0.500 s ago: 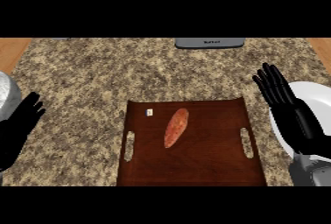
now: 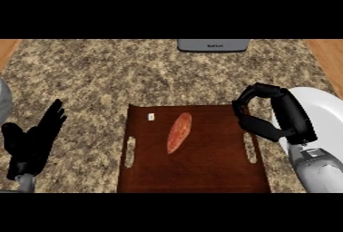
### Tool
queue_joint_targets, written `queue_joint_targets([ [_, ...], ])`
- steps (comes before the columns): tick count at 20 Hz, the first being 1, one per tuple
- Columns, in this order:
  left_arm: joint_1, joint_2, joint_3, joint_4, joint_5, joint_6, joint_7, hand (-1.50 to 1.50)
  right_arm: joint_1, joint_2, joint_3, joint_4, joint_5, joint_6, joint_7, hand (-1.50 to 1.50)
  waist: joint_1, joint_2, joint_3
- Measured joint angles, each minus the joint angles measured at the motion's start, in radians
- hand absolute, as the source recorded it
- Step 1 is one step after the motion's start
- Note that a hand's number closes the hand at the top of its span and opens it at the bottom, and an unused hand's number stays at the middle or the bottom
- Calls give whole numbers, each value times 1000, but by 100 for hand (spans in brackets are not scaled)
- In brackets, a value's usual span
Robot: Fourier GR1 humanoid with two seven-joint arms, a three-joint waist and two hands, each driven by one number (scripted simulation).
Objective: Pick the sweet potato from the tray and place it in the plate
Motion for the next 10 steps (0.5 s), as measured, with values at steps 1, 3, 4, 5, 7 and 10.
queue_joint_targets([
  [1,0,-10,-8,2,-5,7,2,0,4,-18,17,9,76,-37,10,150,-2,0,2],
  [3,1,-44,-35,9,-30,36,-6,0,49,58,47,27,156,-160,9,150,-3,3,9],
  [4,-3,-55,-41,16,-38,46,-8,0,79,113,48,38,153,-214,-4,-150,-6,6,13],
  [5,4,-67,-48,22,-41,49,-19,0,105,166,48,37,124,-253,-28,-150,-5,9,16],
  [7,-4,-80,-58,33,-51,55,-22,0,152,241,73,39,57,-308,-115,-150,1,11,20],
  [10,-15,-102,-74,37,-76,70,-17,0,200,296,126,104,32,-294,-268,-150,11,10,21],
])
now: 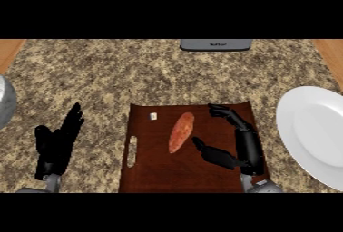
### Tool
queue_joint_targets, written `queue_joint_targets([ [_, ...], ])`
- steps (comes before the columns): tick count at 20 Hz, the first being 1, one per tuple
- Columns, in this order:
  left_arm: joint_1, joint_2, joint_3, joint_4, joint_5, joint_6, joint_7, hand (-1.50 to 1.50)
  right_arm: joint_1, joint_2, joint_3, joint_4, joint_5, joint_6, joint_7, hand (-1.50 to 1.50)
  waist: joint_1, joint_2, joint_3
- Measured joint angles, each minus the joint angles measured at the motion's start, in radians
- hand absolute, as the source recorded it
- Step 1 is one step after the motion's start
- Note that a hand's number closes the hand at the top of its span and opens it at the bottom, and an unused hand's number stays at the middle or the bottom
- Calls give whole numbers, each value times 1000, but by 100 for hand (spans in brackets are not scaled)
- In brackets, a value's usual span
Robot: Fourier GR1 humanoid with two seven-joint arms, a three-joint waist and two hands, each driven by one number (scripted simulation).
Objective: Pick the sweet potato from the tray and place it in the plate
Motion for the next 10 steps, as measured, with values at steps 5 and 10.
queue_joint_targets([
  [5,-34,-41,-18,31,-33,26,12,0,-21,-53,86,62,145,18,40,-150,5,-3,-1],
  [10,-38,-67,-21,71,-50,33,-14,0,-107,-142,131,42,322,60,267,-150,4,-5,-3],
])
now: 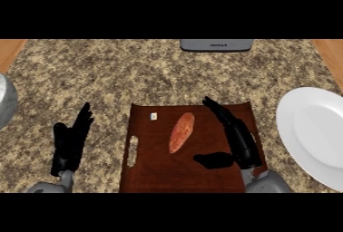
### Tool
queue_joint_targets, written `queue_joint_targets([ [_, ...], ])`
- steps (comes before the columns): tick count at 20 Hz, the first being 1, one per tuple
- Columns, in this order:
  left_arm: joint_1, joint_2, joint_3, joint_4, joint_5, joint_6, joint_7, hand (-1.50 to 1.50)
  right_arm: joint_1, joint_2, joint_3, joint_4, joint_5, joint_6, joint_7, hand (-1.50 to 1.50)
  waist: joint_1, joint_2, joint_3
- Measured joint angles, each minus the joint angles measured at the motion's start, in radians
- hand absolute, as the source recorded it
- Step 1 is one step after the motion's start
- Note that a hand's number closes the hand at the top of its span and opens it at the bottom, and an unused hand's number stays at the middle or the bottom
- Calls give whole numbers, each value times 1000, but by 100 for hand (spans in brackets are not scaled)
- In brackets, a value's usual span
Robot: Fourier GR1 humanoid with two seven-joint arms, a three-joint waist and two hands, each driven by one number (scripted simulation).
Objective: Pick the sweet potato from the tray and place it in the plate
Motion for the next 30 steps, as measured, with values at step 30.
queue_joint_targets([
  [30,-2,-79,102,0,-97,-96,20,0,-250,170,-45,151,163,599,482,-150,5,1,2],
])
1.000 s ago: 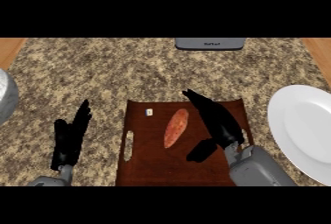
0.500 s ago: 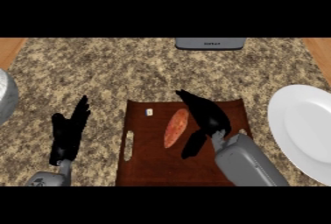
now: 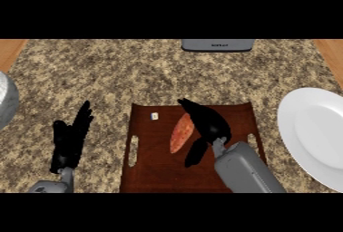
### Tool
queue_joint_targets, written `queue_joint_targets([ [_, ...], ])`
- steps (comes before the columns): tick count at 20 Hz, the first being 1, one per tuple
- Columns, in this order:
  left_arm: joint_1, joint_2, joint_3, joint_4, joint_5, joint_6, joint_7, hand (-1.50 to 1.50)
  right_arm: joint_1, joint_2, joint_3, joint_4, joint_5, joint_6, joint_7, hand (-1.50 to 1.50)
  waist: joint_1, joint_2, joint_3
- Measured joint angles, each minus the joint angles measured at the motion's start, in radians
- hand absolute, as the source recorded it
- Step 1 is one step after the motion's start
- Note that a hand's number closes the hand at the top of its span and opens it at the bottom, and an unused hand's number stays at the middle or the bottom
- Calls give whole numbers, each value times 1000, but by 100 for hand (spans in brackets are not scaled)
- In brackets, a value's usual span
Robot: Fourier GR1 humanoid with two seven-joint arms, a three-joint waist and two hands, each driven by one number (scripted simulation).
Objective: Pick the sweet potato from the tray and place it in the plate
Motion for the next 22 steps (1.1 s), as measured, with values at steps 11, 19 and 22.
queue_joint_targets([
  [11,24,-30,49,-33,-40,-52,25,0,-26,32,-36,106,29,-6,-58,-150,1,0,0],
  [19,-3,-72,57,-2,-83,-43,20,0,-35,22,-37,180,110,-55,-184,150,0,0,0],
  [22,27,-80,51,-26,-93,-52,12,0,-61,25,-36,209,131,-84,-198,150,2,0,0],
])
